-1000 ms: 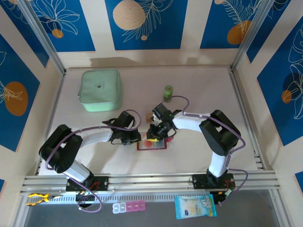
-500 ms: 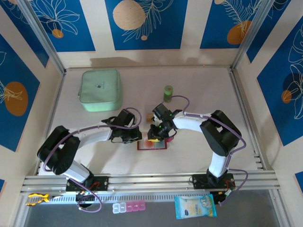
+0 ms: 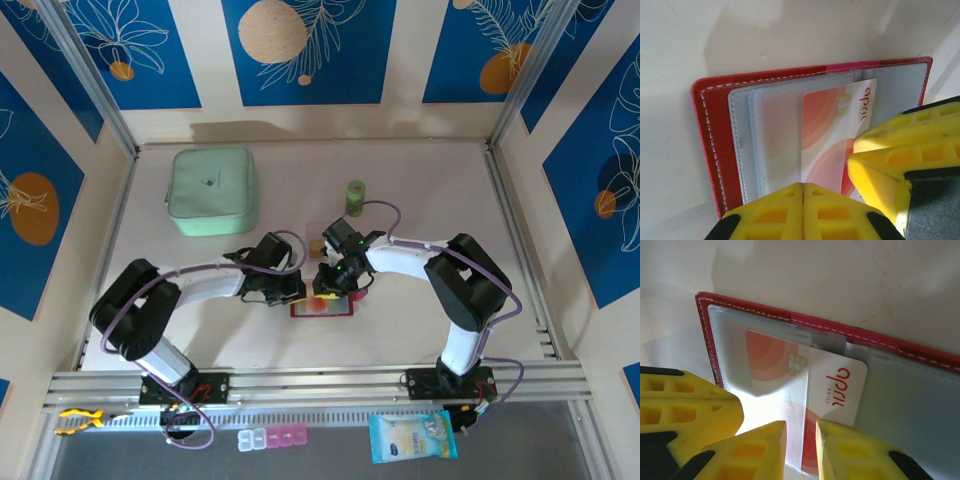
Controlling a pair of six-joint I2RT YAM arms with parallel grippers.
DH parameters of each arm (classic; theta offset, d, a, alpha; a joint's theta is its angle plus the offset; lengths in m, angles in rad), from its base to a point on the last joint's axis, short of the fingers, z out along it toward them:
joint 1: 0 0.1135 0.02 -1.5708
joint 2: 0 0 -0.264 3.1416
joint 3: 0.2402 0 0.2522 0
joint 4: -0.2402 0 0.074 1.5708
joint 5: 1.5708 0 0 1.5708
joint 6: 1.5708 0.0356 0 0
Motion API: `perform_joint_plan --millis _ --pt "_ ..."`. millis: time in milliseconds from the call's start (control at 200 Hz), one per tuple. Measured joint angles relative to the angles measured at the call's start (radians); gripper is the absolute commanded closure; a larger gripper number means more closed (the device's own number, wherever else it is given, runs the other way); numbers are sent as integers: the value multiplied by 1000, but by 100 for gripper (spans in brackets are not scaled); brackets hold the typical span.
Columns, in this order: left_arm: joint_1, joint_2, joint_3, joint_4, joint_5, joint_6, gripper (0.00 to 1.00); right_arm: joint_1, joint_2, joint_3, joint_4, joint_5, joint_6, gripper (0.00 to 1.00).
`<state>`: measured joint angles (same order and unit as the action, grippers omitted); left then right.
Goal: Take the credit cards out of the card holder
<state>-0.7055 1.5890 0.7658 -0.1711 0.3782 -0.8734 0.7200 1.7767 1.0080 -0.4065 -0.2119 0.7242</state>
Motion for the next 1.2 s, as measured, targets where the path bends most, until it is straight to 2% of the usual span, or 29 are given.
perform_joint_plan --millis 540,1200 --pt "0 28 0 16 10 -11 96 -25 -76 -24 13 -8 13 73" --pt "0 29 2 13 10 -10 96 -53 -62 -101 91 -84 47 71"
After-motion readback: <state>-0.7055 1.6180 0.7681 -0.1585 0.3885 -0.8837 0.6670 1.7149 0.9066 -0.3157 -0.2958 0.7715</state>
